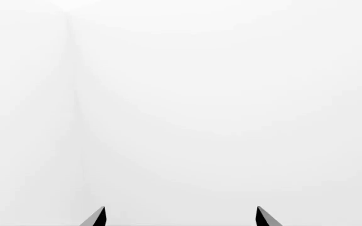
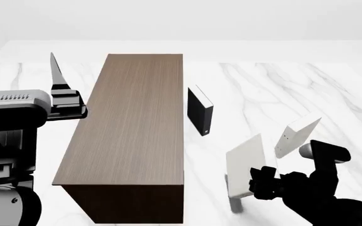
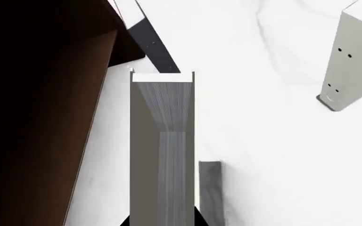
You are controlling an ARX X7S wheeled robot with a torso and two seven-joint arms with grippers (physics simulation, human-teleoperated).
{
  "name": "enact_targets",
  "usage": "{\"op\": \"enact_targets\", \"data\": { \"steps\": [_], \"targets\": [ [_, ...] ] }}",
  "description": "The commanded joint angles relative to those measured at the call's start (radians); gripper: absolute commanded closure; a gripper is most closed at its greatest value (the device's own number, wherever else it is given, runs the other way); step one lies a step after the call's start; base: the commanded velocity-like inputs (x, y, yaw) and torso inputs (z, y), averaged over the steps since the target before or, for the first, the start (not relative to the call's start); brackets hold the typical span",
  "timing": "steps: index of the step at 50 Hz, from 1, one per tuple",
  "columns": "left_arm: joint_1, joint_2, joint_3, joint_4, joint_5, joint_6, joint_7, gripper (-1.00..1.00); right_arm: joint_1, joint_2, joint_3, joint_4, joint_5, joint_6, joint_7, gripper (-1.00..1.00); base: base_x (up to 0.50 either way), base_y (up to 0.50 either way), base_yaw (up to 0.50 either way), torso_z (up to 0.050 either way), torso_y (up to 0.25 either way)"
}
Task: Pick up the book on the right and place it under the cabinet shelf.
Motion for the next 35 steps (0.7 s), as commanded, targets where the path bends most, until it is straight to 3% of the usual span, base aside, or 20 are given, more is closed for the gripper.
{"op": "enact_targets", "data": {
  "steps": [1, 35],
  "targets": [
    [0.0, -0.003, -0.003, -0.003, -0.003, 0.003, -0.003, -1.0, 0.075, -0.052, -0.021, 0.023, -0.008, 0.004, -0.039, 1.0, 0.0, 0.0, 0.0, 0.0, 0.0],
    [0.001, -0.01, -0.001, -0.013, -0.013, 0.011, -0.011, -1.0, 0.163, -0.173, -0.089, 0.156, 0.004, 0.012, -0.136, 1.0, 0.0, 0.0, 0.0, 0.0, 0.001]
  ]
}}
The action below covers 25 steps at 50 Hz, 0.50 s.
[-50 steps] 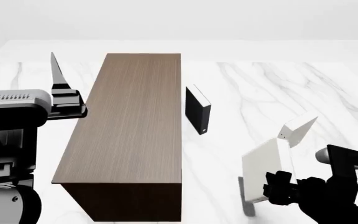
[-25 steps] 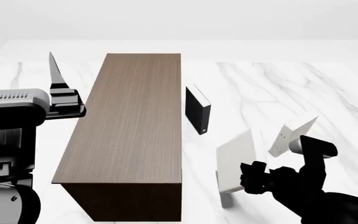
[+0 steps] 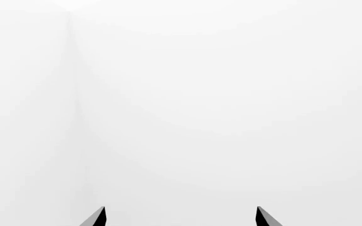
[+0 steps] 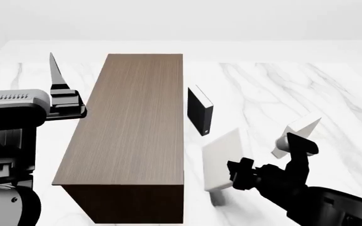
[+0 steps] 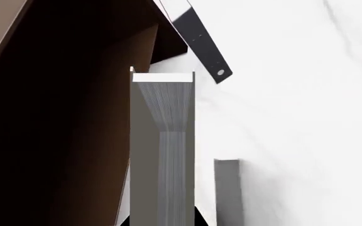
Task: Pick up the book on the right and place it under the cabinet shelf.
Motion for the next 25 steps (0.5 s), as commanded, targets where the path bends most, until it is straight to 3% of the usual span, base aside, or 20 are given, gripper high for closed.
{"op": "enact_targets", "data": {
  "steps": [1, 25],
  "targets": [
    [0.0, -0.002, 0.001, -0.004, -0.003, 0.003, -0.003, -1.0, 0.042, -0.035, -0.002, 0.018, 0.024, -0.002, -0.042, 1.0, 0.0, 0.0, 0.0, 0.0, 0.0],
    [0.001, -0.008, 0.0, -0.004, -0.011, 0.005, -0.009, -1.0, 0.057, -0.105, -0.045, 0.143, -0.028, -0.027, -0.129, 1.0, 0.0, 0.0, 0.0, 0.0, 0.001]
  ]
}}
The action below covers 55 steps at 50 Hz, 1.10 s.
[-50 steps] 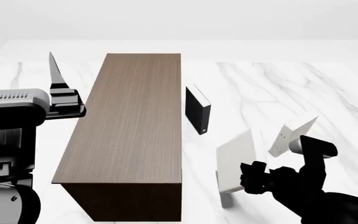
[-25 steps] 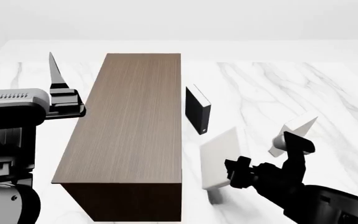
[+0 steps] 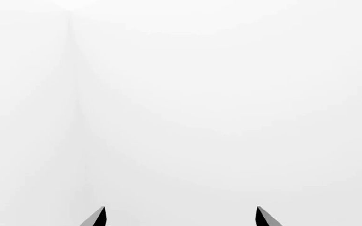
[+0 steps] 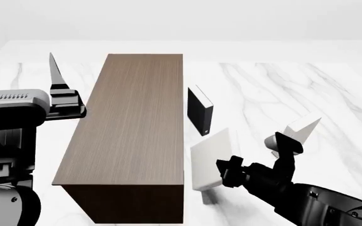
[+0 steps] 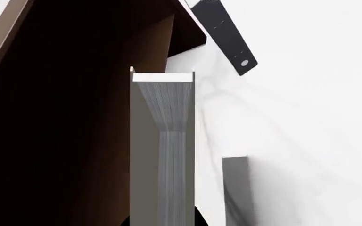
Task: Pick up the book on the right and place it under the cabinet shelf.
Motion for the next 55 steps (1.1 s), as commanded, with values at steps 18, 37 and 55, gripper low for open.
{"op": "enact_targets", "data": {
  "steps": [18, 37, 55],
  "targets": [
    [0.001, -0.006, 0.0, 0.002, -0.009, 0.0, -0.008, -1.0, 0.02, -0.105, -0.05, 0.194, -0.064, -0.049, -0.172, 1.0, 0.0, 0.0, 0.0, 0.0, 0.001],
    [0.001, -0.01, 0.006, -0.002, -0.011, 0.006, -0.014, -1.0, 0.026, -0.139, -0.084, 0.308, -0.121, -0.076, -0.237, 1.0, 0.0, 0.0, 0.0, 0.001, 0.001],
    [0.0, -0.015, 0.005, 0.003, -0.018, 0.002, -0.018, -1.0, 0.018, -0.158, -0.107, 0.373, -0.161, -0.102, -0.275, 1.0, 0.0, 0.0, 0.0, 0.0, 0.001]
  ]
}}
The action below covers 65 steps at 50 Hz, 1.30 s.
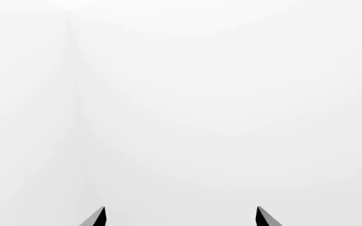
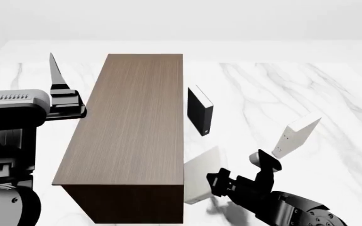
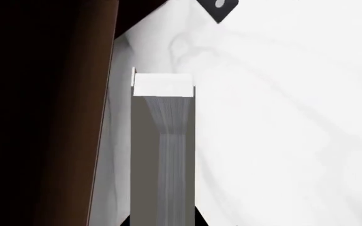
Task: Pick up the book on the right and place it under the cabinet shelf.
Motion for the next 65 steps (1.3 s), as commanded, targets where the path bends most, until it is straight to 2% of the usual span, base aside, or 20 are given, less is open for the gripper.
{"op": "enact_targets", "data": {
  "steps": [1, 18, 28, 46, 60, 61, 65],
  "targets": [
    [-0.001, -0.003, -0.001, 0.005, -0.005, -0.005, -0.003, -1.0, 0.003, -0.018, -0.006, 0.041, 0.0, -0.021, -0.055, 1.0, 0.0, 0.0, 0.0, 0.0, 0.0],
    [0.002, -0.006, -0.004, 0.002, -0.012, 0.0, -0.006, -1.0, 0.02, -0.058, -0.079, 0.188, -0.082, -0.024, -0.101, 1.0, 0.0, 0.0, 0.0, 0.0, 0.0],
    [0.0, -0.008, -0.004, 0.002, -0.015, 0.0, -0.009, -1.0, -0.005, -0.038, -0.142, 0.182, -0.14, 0.004, -0.066, 1.0, 0.0, 0.0, 0.0, 0.0, -0.002],
    [0.0, -0.011, -0.008, 0.006, -0.023, -0.002, -0.013, -1.0, 0.011, -0.077, -0.228, 0.29, -0.224, 0.01, -0.112, 1.0, 0.0, 0.0, 0.0, 0.0, -0.006],
    [0.0, -0.015, -0.009, 0.013, -0.029, -0.007, -0.017, -1.0, 0.011, -0.061, -0.257, 0.293, -0.305, -0.022, 0.005, 1.0, 0.0, 0.0, 0.01, 0.0, -0.008],
    [0.0, -0.015, -0.008, 0.013, -0.029, -0.007, -0.018, -1.0, 0.011, -0.06, -0.258, 0.289, -0.306, -0.021, 0.007, -1.0, 0.0, 0.0, 0.01, 0.0, 0.0],
    [0.001, -0.016, -0.01, 0.015, -0.031, -0.007, -0.018, -1.0, 0.01, -0.055, -0.26, 0.276, -0.31, -0.021, 0.02, -1.0, 0.0, 0.0, 0.0, 0.0, -0.006]
  ]
}}
